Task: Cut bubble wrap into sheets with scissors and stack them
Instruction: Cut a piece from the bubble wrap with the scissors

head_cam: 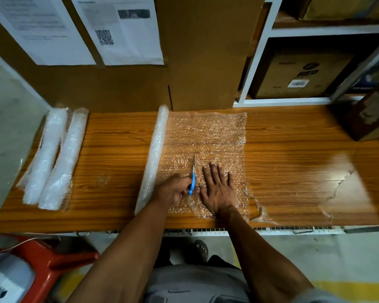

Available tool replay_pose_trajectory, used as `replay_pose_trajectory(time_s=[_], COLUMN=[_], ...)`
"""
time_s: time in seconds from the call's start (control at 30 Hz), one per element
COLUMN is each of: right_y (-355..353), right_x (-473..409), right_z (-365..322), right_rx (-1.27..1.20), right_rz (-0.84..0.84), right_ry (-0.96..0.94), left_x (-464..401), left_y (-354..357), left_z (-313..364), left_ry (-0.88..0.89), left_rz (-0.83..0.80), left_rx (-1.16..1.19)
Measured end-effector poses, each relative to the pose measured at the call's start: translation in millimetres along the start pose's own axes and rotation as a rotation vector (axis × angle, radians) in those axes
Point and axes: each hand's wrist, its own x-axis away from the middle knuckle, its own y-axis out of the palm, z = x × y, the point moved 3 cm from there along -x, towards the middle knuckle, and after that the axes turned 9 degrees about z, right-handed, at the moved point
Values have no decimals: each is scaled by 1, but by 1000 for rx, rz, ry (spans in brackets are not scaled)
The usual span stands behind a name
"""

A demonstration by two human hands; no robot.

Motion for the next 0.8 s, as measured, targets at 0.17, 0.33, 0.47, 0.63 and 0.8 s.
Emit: replay_pose_trajectory(time_s=[0.17,0.33,0.47,0.63,0.8], right_y=[-2,-18,-6,0,-1], right_x=[-1,-18,-41,-47,-46], right_z=[-2,-2,11,15,14], right_rx=[-8,-59,-24,22,31], right_rz=[0,130,51,19,38], right_ry=[17,-1,-22,-14,-10], left_x=[-5,-12,-16,-28,-35], left_y=[-8,-12,-12,-12,-8], left_z=[-3,1,6,15,25], left_ry=[4,-39,-49,-40,-49], left_rz=[5,-98,-118,-117,-90], left_rx=[-6,-28,-5,-39,8])
